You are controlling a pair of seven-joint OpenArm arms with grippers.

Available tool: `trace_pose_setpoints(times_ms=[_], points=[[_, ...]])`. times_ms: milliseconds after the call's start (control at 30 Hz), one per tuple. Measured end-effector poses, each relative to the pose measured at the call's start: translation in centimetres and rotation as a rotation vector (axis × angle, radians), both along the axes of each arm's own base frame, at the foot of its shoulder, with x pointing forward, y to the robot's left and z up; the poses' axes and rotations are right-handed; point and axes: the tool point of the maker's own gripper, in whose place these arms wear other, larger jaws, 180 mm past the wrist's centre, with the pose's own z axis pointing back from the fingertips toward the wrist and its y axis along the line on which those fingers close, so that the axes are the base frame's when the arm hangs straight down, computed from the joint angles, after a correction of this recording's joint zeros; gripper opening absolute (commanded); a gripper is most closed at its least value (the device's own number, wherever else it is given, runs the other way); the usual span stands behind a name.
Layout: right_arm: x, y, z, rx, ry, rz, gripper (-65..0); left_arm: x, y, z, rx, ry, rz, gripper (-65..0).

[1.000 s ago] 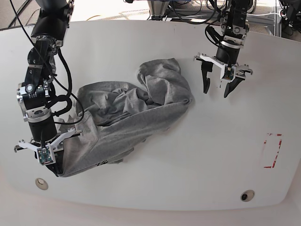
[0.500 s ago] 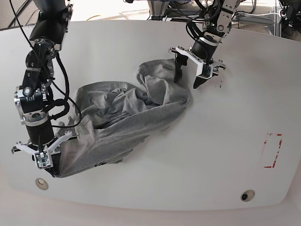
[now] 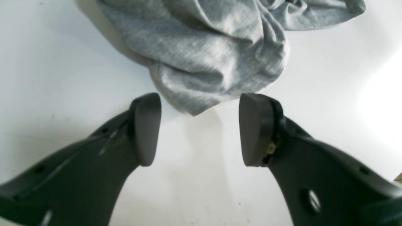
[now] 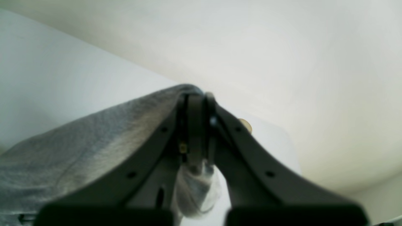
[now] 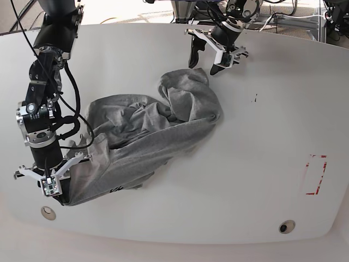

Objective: Layout the t-shirt on the table in an organized manner, then fold the t-shirt properly
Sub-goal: 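Grasp another edge of the shirt with the left gripper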

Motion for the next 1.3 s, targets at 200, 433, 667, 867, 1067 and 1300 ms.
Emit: trace_pose_setpoints(times_ms=[200,433,667,867,1067,1300], points=[[0.1,0.0,0.2,0.0,-0.007,0.0,-65.0,0.1,0.4,-0.2,0.009,0.002,0.006,-27.8],[0.1,0.0,0.2,0.001,-0.007,0.001,-65.0,1.1,0.3,-0.4,0.015,-0.013,0.003,-27.8],[0.0,0.1,0.1,0.004,-0.005,0.002,-65.0,2.6,0.7,-1.7,0.04,-0.009,0.004,-27.8],[0.0,0.1,0.0,0.004,-0.002,0.001,-65.0,2.9,0.4,-2.1,0.041,-0.017,-0.006,-28.3],[0.0,0.1,0.0,0.004,-0.003,0.001,-65.0,2.9,-0.5,-2.6,0.034,-0.023,-0.03,-40.7],[0.0,0.1,0.0,0.003,-0.002,0.0,-65.0,3.1,-0.3,-3.1,0.036,-0.036,-0.027,-54.2]])
